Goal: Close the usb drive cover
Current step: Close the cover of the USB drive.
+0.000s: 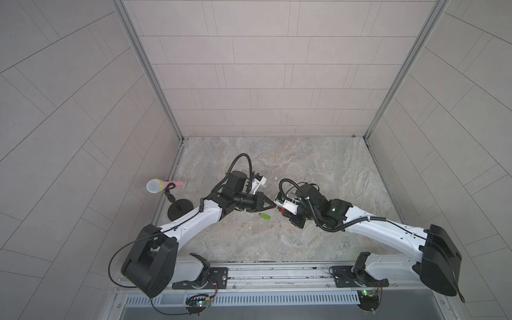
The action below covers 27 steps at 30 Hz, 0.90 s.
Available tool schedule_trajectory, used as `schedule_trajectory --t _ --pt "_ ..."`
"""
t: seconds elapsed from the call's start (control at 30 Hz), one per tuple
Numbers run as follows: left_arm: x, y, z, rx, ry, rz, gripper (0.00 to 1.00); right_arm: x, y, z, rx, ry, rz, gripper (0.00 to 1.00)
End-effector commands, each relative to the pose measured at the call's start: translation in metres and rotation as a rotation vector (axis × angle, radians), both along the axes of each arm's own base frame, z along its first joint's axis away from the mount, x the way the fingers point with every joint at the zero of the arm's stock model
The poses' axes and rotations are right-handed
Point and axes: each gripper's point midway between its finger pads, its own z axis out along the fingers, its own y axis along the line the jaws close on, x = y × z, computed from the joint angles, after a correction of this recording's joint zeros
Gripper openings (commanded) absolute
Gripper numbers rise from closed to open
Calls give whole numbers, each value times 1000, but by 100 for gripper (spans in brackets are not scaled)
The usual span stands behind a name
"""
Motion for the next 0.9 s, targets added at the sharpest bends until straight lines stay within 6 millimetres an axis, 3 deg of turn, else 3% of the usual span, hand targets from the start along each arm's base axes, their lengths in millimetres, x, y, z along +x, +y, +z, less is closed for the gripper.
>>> schedule_trajectory --t 0.0,0.47,0.87 --pt "3 -4 11 -21 -46 -6 9 0 5 12 7 -29 27 12" --pt "4 -7 8 -14 -48 -15 9 6 12 20 22 -35 22 11" --pt "11 13 7 106 -140 80 9 7 -13 1 -83 -50 -37 10"
